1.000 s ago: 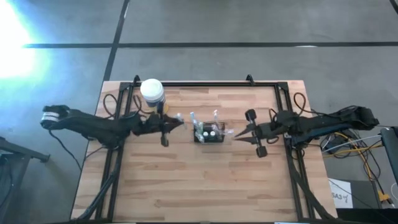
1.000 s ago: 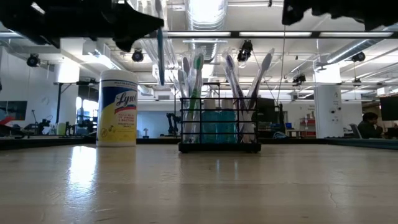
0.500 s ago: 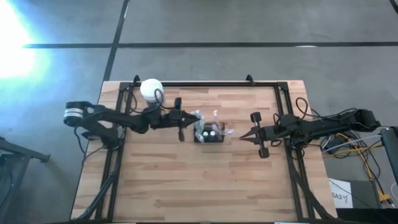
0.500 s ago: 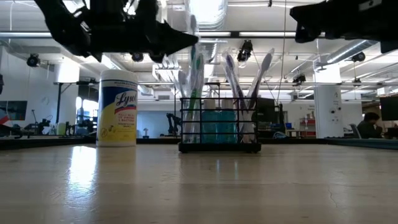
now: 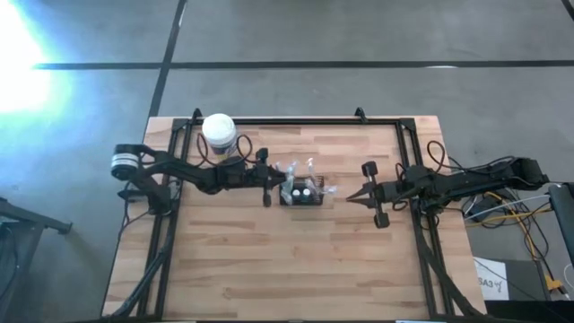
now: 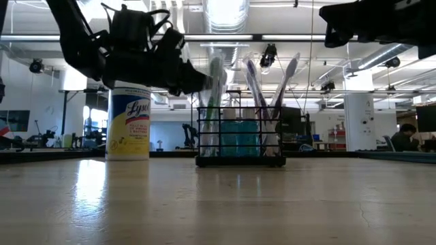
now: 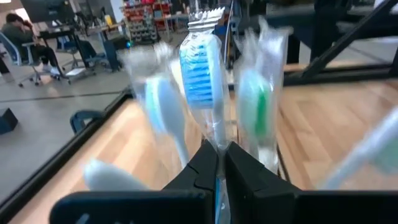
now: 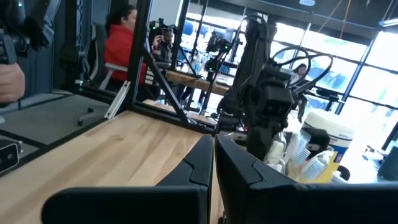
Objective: Pick & Place toothbrushing station
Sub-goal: Put the blue toothbrush into the black mesh organizer
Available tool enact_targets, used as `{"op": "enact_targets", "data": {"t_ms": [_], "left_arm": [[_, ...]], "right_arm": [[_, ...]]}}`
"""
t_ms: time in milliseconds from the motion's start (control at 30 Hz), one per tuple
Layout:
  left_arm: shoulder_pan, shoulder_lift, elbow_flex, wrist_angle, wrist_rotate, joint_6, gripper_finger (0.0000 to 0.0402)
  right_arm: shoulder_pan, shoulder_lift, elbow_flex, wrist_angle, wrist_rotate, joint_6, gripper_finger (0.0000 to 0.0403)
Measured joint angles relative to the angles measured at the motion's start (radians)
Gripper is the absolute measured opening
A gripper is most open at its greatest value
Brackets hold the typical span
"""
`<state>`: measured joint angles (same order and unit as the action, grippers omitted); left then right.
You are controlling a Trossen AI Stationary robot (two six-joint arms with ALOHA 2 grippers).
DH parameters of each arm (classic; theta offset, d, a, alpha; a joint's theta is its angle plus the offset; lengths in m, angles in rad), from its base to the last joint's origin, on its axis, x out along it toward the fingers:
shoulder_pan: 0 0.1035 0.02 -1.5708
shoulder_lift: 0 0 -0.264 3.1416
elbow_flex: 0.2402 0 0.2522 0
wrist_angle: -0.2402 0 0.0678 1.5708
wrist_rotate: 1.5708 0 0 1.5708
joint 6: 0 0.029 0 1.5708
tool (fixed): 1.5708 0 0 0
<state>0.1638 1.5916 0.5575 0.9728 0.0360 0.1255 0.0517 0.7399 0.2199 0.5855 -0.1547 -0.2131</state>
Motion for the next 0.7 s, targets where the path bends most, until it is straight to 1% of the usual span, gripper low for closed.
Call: {"op": "enact_targets", "data": {"t_ms": [167,233,367,533,700], "left_arm": [[0.000,0.016,-0.005,-0.017,0.000,0.042,0.0015],[0.000,0.024,-0.005,-0.036,0.001,0.062,0.0019],[0.000,0.030,-0.005,-0.050,0.000,0.057,0.0034],[-0.002,0.009,-0.006,-0.056,0.005,0.052,0.0062],[-0.002,-0.009,-0.006,-0.057,0.059,0.076,0.0104]], "right_arm": [[0.000,0.002,0.001,0.005,0.000,0.001,0.0013],[0.000,0.002,0.001,0.006,0.000,0.001,0.0013],[0.000,0.002,0.001,0.004,0.000,0.003,0.0013],[0.000,0.002,-0.004,0.001,0.000,0.003,0.0013],[0.000,0.002,-0.005,0.000,0.000,0.005,0.0013]]}}
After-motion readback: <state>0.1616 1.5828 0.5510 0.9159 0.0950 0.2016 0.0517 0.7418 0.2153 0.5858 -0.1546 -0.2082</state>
